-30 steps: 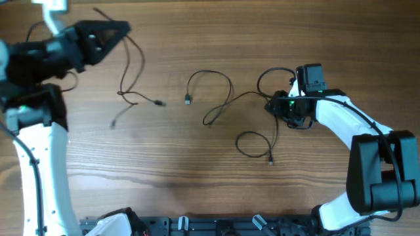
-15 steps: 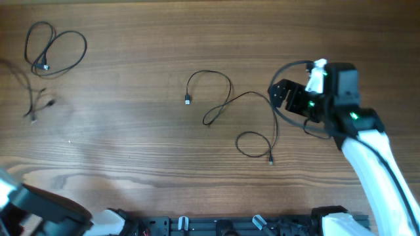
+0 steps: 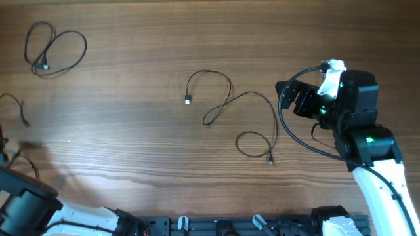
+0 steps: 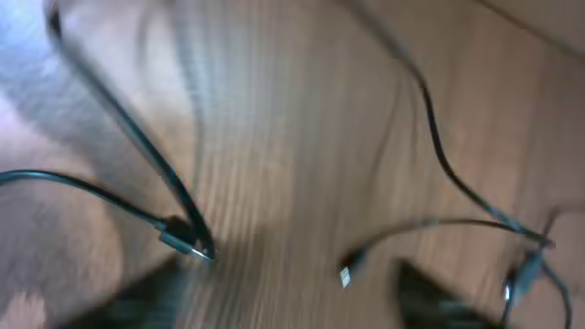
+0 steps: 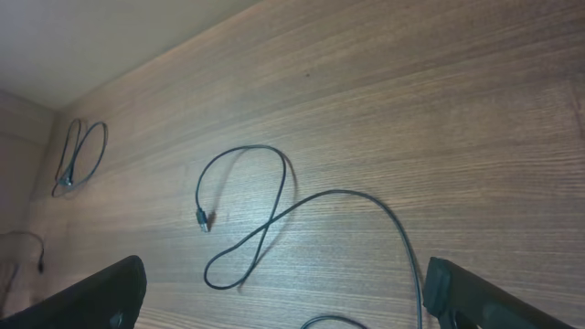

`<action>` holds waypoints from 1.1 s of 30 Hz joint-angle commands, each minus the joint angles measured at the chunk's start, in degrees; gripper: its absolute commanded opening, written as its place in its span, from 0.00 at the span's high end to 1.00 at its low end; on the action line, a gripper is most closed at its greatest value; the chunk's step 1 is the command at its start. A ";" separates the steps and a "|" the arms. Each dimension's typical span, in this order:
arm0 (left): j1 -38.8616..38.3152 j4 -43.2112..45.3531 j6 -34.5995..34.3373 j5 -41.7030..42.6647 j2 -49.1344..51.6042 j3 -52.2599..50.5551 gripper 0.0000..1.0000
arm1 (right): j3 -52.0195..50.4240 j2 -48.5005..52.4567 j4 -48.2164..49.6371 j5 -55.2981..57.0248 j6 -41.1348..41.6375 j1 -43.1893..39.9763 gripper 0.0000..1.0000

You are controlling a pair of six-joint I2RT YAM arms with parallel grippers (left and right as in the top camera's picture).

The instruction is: Untangle cables

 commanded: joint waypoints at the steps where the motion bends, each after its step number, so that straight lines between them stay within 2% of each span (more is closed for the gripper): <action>1: 0.11 -0.46 -12.90 6.03 0.37 -0.04 0.00 | 0.17 -0.20 -0.04 0.98 -1.20 -0.24 0.00; 3: -0.33 -5.38 -13.57 13.29 0.33 -0.04 0.00 | 0.17 -0.20 -0.22 0.98 -1.18 -0.24 0.00; 6: -2.08 -17.14 -22.67 10.58 0.33 -0.04 0.00 | 0.17 -0.20 -1.16 0.98 -1.27 -0.24 0.00; 8: -4.63 -21.42 -23.89 15.54 0.33 -0.04 0.00 | 0.17 -0.20 -1.90 0.96 -2.49 -0.24 0.00; 11: -10.71 -21.90 -11.65 25.35 0.33 -0.04 0.00 | 0.17 -0.20 -1.92 0.98 -2.71 -0.24 0.00; 14: -21.49 -19.23 1.29 26.62 0.33 -0.04 0.00 | 0.13 -0.17 -2.91 0.98 -2.67 -0.24 0.00; 16: -33.99 -14.60 13.46 26.64 0.33 -0.04 0.00 | 0.07 0.46 -3.93 0.98 -2.51 -0.24 0.00; 19: -50.90 -6.86 24.09 25.07 0.87 -0.04 0.00 | 0.07 2.49 -4.94 1.22 -2.38 -0.24 0.00; 25: -75.21 0.48 37.24 18.05 1.46 -0.04 0.00 | 0.07 5.66 -7.32 6.16 1.53 -0.24 0.00; 30: -86.75 0.00 37.62 15.74 1.62 -0.04 0.00 | 0.07 5.70 -8.72 14.34 3.78 -0.74 0.00; 33: -91.23 0.02 37.31 8.59 1.97 -0.04 0.00 | 0.07 5.70 -9.14 14.34 4.81 -2.60 0.00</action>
